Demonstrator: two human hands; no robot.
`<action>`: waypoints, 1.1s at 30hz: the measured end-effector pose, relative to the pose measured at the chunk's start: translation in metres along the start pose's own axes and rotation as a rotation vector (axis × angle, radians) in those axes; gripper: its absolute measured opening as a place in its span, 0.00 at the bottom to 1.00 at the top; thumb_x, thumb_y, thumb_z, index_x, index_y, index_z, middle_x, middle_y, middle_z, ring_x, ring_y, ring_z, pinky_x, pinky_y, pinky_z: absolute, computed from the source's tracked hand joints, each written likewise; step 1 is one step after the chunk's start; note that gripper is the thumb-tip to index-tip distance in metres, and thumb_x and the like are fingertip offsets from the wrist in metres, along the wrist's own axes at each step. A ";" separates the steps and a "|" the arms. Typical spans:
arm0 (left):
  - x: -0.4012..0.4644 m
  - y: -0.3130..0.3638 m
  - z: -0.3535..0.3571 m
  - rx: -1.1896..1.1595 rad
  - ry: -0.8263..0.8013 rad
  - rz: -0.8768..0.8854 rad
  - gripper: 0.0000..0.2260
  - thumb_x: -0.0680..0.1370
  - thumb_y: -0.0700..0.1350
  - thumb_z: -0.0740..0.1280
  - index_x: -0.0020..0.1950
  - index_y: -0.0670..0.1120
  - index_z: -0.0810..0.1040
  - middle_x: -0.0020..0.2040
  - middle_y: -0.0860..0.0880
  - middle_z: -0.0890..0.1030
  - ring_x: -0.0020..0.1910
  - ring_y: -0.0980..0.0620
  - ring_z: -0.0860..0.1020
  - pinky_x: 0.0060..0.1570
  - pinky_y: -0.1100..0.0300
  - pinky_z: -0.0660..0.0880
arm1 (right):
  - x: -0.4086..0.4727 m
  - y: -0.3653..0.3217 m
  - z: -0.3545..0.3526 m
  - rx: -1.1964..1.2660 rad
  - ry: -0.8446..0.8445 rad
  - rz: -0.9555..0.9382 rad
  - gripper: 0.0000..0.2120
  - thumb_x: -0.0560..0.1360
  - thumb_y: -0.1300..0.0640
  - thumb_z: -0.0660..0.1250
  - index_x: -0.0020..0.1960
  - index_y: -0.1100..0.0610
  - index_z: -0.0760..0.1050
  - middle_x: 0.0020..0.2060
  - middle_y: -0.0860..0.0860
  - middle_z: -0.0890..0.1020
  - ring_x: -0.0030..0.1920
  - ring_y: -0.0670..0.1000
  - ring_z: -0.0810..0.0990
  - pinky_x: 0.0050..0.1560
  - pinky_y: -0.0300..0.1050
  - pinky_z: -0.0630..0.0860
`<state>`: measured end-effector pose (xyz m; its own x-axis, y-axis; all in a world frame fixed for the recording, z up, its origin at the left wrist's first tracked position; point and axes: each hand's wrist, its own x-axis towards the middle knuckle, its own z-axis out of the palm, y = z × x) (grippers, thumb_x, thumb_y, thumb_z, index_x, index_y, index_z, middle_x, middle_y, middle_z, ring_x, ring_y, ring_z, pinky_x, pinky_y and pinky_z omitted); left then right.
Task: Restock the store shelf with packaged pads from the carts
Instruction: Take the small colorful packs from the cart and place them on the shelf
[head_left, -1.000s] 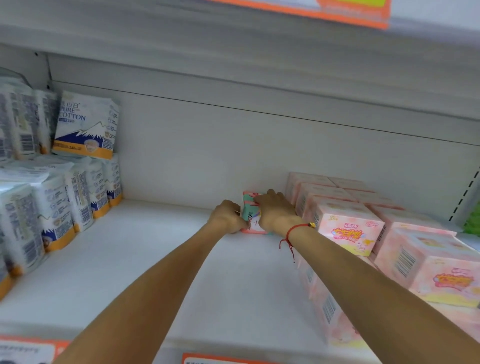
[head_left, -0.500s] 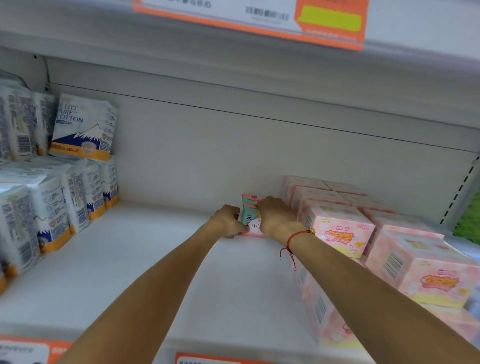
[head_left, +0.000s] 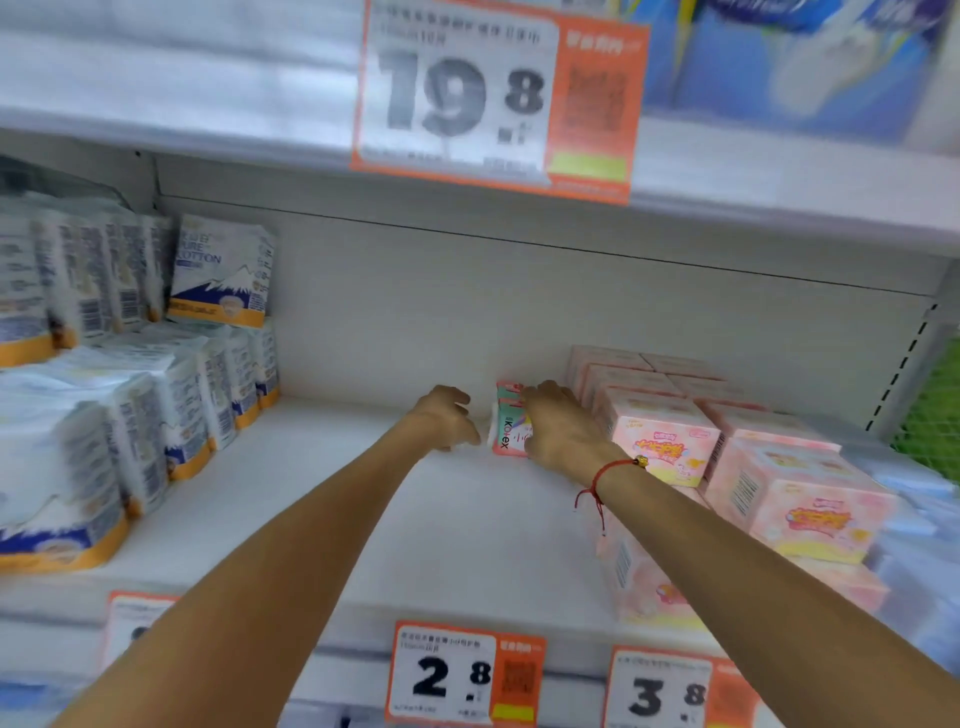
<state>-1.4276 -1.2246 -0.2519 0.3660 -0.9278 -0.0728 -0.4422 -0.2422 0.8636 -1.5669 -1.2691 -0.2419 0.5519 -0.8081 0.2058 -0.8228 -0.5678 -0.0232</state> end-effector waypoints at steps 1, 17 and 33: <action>-0.014 0.002 -0.007 0.018 0.023 -0.004 0.27 0.74 0.35 0.70 0.71 0.42 0.67 0.70 0.44 0.72 0.66 0.45 0.72 0.51 0.57 0.74 | -0.011 -0.003 -0.005 0.019 0.004 -0.010 0.26 0.73 0.61 0.67 0.70 0.60 0.66 0.64 0.59 0.69 0.66 0.59 0.69 0.63 0.50 0.71; -0.285 -0.057 -0.094 0.005 0.177 0.084 0.12 0.78 0.35 0.62 0.59 0.45 0.77 0.51 0.49 0.79 0.42 0.55 0.78 0.40 0.60 0.76 | -0.197 -0.141 -0.020 0.812 -0.108 -0.321 0.11 0.72 0.65 0.65 0.46 0.52 0.82 0.41 0.49 0.83 0.44 0.48 0.81 0.49 0.42 0.76; -0.393 -0.185 -0.116 0.779 0.708 -0.007 0.17 0.81 0.58 0.52 0.60 0.54 0.76 0.53 0.52 0.80 0.49 0.47 0.80 0.43 0.55 0.75 | -0.246 -0.265 0.035 0.566 -0.420 -0.679 0.30 0.74 0.38 0.62 0.72 0.49 0.62 0.61 0.49 0.78 0.62 0.52 0.75 0.67 0.49 0.66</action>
<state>-1.3947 -0.7824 -0.3250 0.6544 -0.6085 0.4489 -0.7504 -0.5956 0.2865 -1.4795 -0.9249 -0.3210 0.9777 -0.2094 -0.0140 -0.1863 -0.8353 -0.5172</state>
